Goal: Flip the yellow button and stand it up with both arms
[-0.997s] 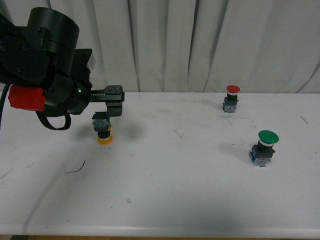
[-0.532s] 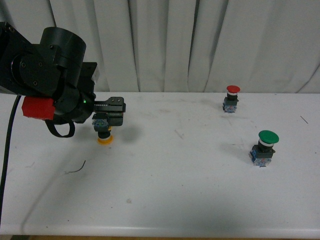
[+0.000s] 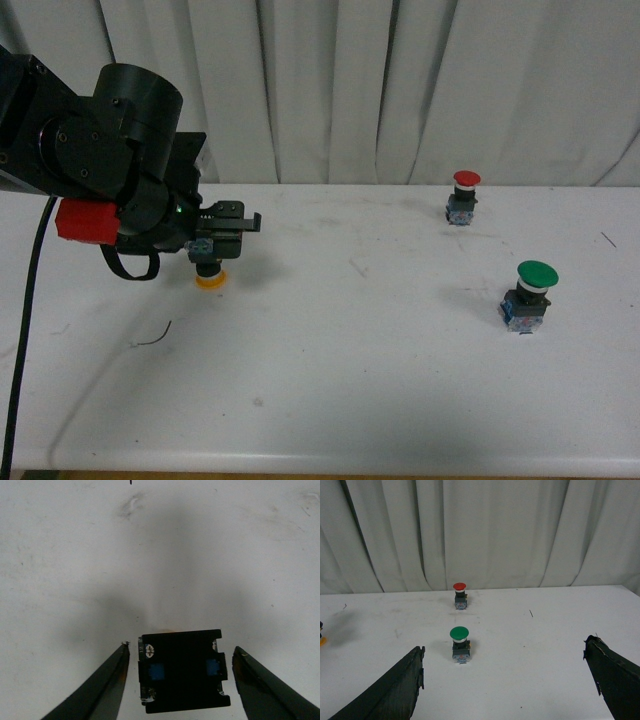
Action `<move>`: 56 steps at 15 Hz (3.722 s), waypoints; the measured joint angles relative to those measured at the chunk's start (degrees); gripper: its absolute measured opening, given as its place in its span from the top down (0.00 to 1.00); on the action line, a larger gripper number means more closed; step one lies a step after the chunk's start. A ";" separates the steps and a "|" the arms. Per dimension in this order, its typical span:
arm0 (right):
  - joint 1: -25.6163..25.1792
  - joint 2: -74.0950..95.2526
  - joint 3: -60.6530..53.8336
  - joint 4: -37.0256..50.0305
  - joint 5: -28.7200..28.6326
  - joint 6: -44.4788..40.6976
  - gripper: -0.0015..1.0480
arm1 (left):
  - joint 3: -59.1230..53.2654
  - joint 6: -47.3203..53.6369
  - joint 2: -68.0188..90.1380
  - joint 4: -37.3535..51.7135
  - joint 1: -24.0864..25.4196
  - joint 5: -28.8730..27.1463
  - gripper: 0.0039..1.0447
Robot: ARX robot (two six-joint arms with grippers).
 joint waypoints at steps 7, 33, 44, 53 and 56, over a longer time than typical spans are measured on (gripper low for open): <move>0.00 0.00 0.00 0.00 0.00 0.00 0.06 | -2.10 -0.07 -1.31 2.21 -0.26 0.17 0.65; 0.00 0.00 0.00 0.00 0.00 0.00 0.06 | -54.23 -57.94 -46.23 68.54 -7.96 33.16 0.66; 1.95 27.54 1.33 35.91 -12.07 8.24 0.06 | -51.06 -56.96 -43.43 65.44 -14.23 29.31 0.66; 8.02 74.71 24.24 74.40 -24.52 36.70 0.06 | -50.36 -55.93 -42.80 64.41 -13.38 29.22 0.66; 8.52 87.01 23.89 73.50 -25.64 57.88 0.06 | -50.21 -55.91 -42.14 64.28 -13.38 29.11 0.66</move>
